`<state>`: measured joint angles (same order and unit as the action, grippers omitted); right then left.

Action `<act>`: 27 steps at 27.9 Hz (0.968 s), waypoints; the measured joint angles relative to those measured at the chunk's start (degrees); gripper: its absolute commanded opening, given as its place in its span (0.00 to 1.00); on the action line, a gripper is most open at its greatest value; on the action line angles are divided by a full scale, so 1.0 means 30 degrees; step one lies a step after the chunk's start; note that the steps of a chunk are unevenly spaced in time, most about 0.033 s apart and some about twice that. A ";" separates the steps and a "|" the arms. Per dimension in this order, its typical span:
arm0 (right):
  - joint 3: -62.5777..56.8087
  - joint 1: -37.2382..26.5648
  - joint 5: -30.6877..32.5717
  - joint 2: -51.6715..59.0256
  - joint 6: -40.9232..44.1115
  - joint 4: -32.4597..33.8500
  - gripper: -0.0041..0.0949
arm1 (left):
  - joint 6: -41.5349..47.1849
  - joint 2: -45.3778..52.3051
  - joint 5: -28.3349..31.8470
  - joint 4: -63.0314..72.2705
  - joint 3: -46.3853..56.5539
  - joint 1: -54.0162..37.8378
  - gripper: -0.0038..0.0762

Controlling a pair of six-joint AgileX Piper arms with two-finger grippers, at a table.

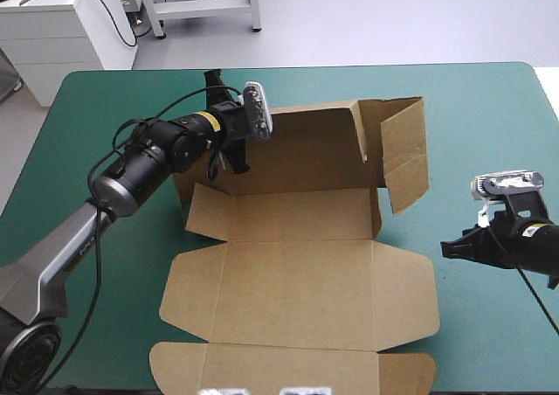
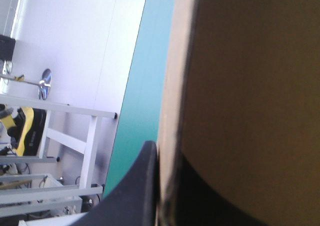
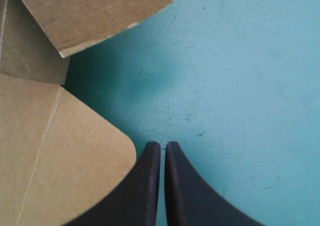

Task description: Fold the box

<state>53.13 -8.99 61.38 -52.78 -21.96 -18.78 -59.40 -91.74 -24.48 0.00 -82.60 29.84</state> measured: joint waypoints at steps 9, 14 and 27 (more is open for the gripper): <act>0.0000 0.0000 0.0000 0.0000 0.0078 -0.0458 0.06 | 0.6110 0.0000 0.0089 -0.7303 0.0000 0.2339 0.04; 0.0000 0.0000 0.0000 0.0000 0.0078 -0.0872 0.06 | 1.2096 0.0000 -0.0408 -1.3606 0.0000 0.3383 0.04; 0.0000 0.0000 0.0000 0.0000 0.0140 -0.1960 0.06 | 1.6625 -0.0135 -0.3357 -1.8741 0.0000 0.5459 0.04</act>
<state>53.13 -8.99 61.38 -52.78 -21.54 -24.67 -9.52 -92.14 -34.55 -56.22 -82.60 46.21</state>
